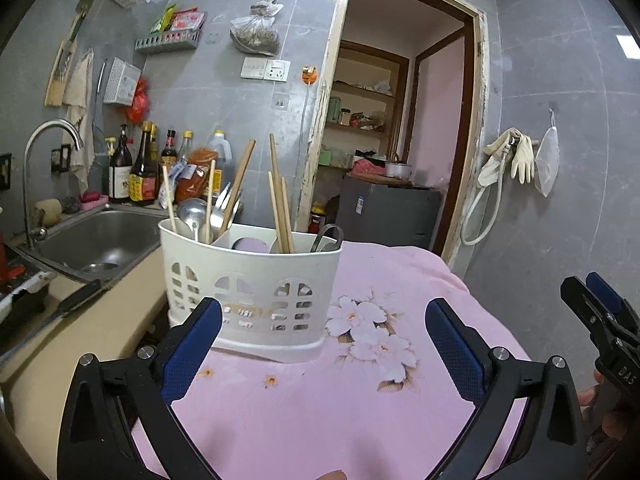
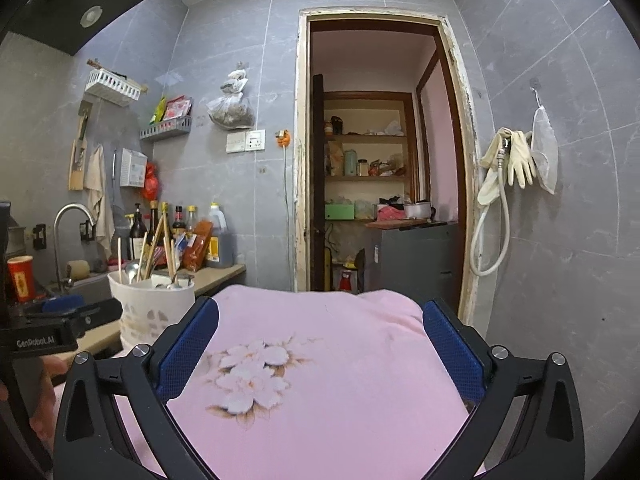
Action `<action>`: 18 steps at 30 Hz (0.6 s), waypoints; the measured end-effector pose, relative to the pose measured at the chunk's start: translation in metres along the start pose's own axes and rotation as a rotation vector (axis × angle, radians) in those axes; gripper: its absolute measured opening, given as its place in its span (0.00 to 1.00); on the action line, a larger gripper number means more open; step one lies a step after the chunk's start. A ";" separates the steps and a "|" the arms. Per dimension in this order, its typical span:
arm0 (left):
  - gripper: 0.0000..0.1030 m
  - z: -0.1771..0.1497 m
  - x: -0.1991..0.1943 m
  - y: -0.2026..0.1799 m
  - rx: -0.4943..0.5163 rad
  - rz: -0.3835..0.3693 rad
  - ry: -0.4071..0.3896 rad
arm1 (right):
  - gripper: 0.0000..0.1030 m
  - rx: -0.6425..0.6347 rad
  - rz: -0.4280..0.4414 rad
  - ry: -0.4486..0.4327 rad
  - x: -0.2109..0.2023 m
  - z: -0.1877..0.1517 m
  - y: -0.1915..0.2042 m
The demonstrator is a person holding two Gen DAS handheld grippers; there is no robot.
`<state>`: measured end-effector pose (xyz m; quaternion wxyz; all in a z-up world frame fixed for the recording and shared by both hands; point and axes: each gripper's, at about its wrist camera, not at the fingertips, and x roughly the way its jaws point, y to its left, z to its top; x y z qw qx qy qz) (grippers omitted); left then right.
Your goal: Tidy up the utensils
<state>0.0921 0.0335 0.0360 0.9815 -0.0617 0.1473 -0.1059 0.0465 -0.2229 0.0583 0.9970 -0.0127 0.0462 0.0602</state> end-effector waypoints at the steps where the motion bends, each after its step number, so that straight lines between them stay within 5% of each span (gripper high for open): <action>1: 0.97 -0.001 -0.003 -0.001 0.006 0.007 -0.003 | 1.00 0.001 -0.002 0.001 -0.003 -0.001 0.000; 18: 0.97 -0.043 -0.057 -0.012 0.048 0.105 -0.076 | 1.00 -0.008 -0.089 -0.049 -0.060 -0.012 0.007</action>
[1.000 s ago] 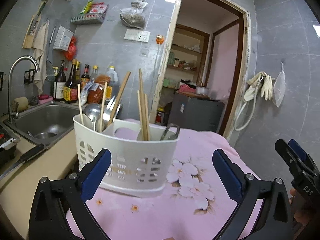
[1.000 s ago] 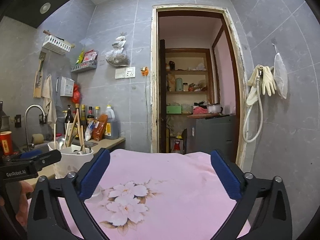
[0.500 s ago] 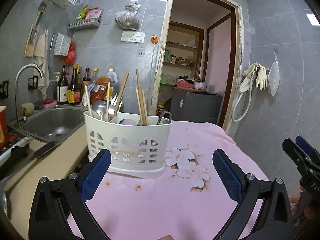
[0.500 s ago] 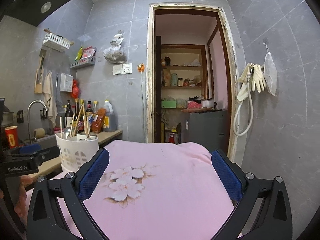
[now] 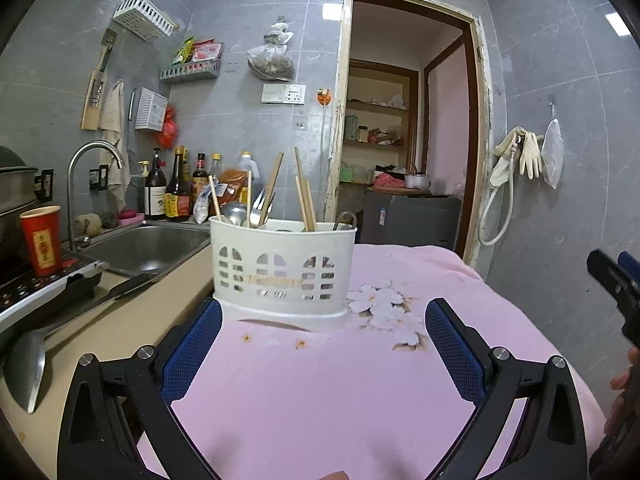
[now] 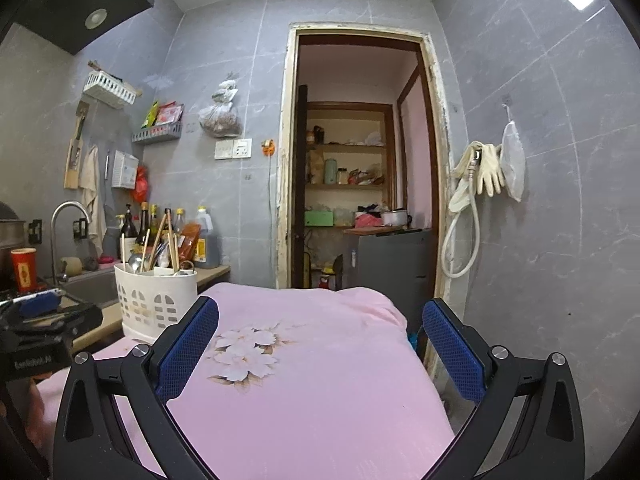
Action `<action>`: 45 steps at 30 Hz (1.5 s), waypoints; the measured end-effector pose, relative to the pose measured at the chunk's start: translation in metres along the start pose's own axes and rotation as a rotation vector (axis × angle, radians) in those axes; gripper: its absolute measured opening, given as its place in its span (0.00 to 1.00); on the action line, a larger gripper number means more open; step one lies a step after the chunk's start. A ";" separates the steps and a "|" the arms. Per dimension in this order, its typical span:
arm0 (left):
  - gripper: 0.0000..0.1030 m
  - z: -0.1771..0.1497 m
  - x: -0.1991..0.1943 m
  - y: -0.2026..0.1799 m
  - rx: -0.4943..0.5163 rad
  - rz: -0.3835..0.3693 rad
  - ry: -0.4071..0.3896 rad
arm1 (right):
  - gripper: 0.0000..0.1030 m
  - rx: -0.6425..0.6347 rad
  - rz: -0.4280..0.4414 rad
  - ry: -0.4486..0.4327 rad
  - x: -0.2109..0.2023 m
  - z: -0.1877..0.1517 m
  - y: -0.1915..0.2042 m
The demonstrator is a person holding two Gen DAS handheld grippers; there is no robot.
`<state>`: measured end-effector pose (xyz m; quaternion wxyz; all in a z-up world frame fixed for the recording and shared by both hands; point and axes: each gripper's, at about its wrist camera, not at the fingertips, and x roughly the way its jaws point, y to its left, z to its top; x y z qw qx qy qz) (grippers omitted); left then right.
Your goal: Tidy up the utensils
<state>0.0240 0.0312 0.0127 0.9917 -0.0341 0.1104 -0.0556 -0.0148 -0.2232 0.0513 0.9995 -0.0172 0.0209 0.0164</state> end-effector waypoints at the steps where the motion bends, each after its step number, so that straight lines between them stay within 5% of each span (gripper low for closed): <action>1: 0.97 -0.002 -0.002 0.000 0.002 0.002 0.002 | 1.00 0.001 -0.005 -0.003 -0.002 -0.001 0.000; 45: 0.97 -0.011 -0.016 -0.004 0.032 0.016 -0.018 | 1.00 0.031 -0.024 0.024 -0.019 -0.020 -0.005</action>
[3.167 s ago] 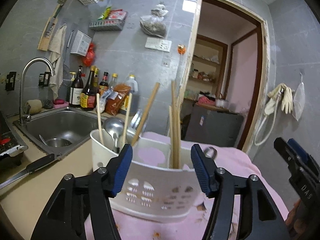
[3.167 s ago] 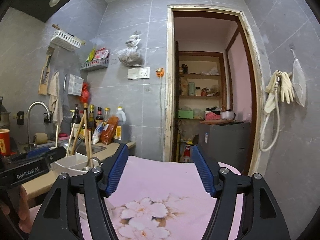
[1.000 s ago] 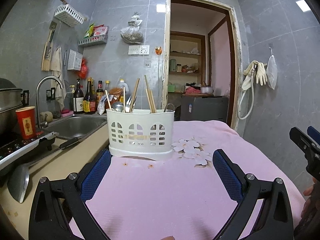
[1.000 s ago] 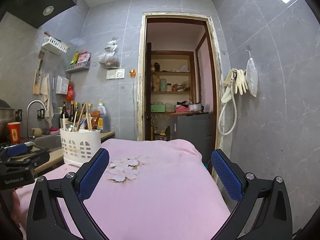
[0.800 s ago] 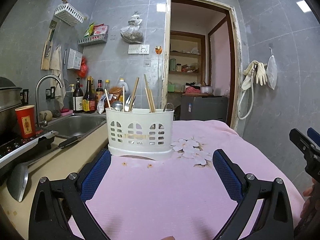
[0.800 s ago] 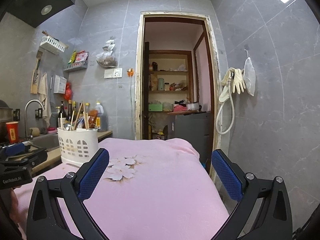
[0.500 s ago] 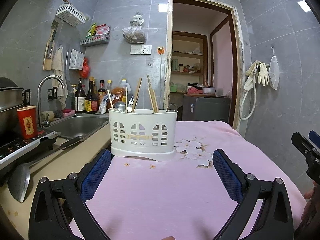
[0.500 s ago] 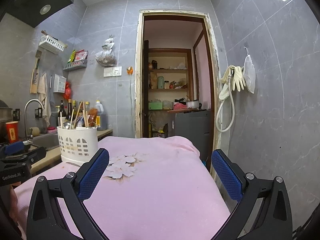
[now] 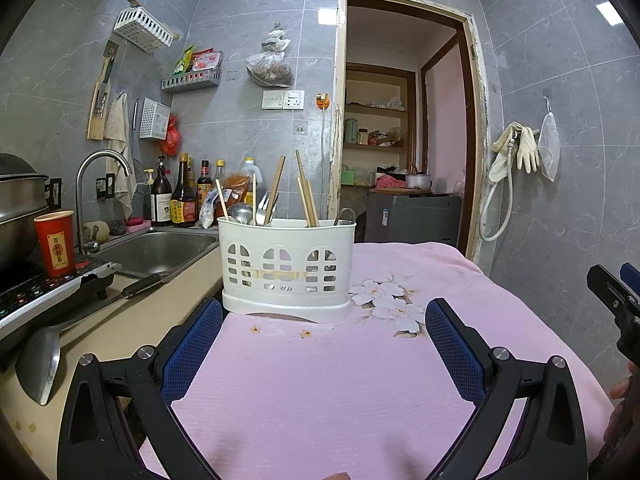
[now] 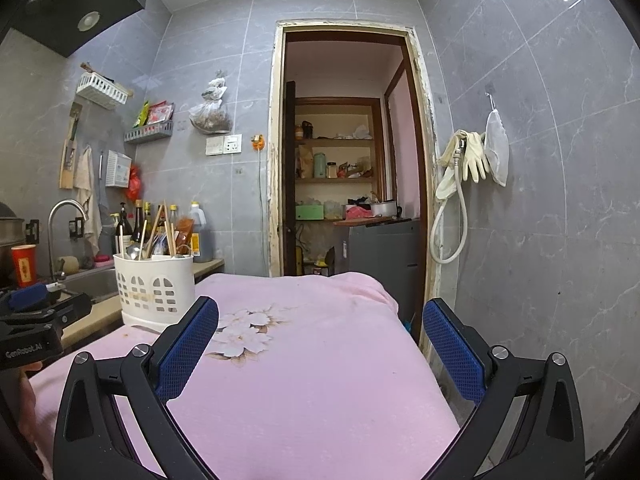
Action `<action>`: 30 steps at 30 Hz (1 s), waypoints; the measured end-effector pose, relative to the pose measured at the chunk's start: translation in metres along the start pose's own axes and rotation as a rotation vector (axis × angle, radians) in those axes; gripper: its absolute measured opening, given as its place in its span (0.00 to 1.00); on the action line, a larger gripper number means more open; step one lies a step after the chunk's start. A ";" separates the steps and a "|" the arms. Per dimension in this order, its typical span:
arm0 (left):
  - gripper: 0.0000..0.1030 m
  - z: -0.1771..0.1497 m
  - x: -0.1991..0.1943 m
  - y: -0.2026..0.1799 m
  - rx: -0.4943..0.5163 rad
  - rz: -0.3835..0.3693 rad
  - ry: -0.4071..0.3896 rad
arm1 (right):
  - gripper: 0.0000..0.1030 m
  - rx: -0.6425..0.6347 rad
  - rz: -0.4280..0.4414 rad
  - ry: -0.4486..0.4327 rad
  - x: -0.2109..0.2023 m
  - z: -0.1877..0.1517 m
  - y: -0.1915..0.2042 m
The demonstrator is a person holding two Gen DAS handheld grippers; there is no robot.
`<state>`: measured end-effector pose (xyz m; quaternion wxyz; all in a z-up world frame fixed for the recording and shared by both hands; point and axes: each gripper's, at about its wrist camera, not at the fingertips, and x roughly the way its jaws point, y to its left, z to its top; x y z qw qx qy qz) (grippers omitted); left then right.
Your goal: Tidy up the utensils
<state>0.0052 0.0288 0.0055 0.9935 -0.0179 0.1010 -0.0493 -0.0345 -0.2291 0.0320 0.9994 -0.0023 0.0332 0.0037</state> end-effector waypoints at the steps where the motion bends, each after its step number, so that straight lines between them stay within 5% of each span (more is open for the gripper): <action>1: 0.97 0.000 0.000 0.000 -0.001 0.000 -0.001 | 1.00 0.000 0.000 0.000 0.000 0.000 0.000; 30: 0.97 0.002 -0.001 -0.003 -0.010 0.001 0.000 | 1.00 0.012 -0.002 0.002 -0.001 0.002 -0.004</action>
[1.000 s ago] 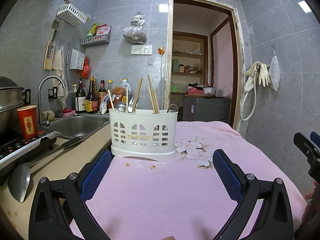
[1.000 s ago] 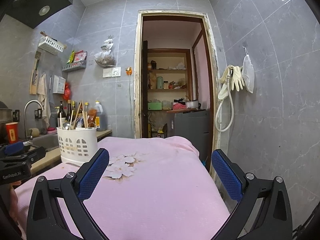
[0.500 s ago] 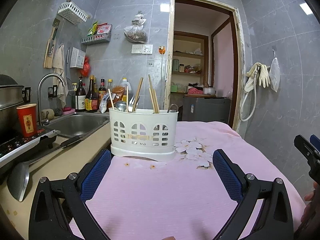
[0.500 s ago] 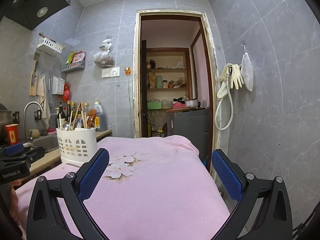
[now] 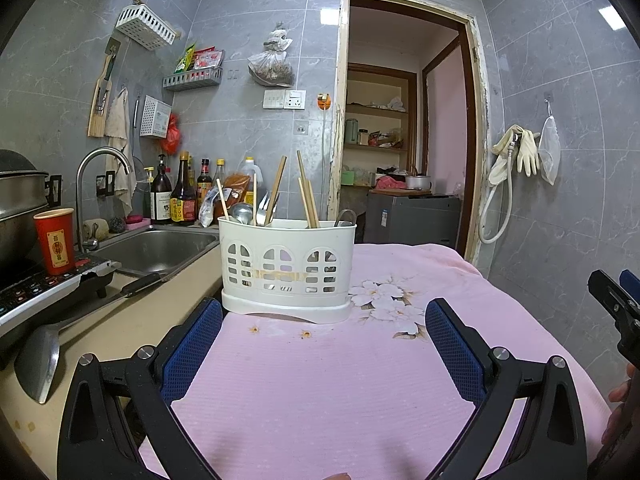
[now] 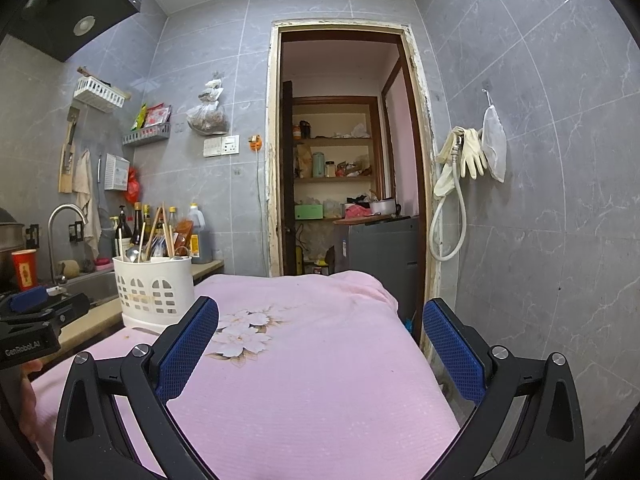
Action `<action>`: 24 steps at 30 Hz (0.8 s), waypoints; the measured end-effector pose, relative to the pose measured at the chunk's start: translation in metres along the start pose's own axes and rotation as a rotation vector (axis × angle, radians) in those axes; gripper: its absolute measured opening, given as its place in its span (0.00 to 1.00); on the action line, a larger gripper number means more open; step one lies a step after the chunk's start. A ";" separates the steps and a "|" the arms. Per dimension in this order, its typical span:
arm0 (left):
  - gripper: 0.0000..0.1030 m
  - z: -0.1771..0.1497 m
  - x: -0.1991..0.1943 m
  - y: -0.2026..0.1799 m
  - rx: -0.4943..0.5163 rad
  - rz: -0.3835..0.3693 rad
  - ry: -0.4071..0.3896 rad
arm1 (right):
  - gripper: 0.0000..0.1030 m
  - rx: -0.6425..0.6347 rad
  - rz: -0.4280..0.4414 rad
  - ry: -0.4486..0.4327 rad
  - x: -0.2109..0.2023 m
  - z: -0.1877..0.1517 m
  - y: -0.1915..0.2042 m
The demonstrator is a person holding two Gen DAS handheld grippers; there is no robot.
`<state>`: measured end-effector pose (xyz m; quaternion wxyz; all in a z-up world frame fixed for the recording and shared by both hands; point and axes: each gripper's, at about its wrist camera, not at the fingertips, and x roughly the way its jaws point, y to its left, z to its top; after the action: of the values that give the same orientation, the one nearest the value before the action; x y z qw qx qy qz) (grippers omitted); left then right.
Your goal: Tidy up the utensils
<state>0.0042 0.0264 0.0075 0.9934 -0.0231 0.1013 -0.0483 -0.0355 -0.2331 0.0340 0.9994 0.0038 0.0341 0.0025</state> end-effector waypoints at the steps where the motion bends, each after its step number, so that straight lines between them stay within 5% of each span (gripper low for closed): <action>1: 0.97 0.000 0.000 0.000 0.000 0.000 0.000 | 1.00 0.001 0.000 0.000 0.000 0.000 0.000; 24: 0.97 0.001 -0.001 -0.001 -0.008 -0.004 0.001 | 1.00 0.004 0.001 0.006 0.000 -0.002 -0.002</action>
<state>0.0029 0.0256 0.0083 0.9932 -0.0274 0.1020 -0.0497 -0.0356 -0.2351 0.0316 0.9993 0.0059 0.0369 0.0030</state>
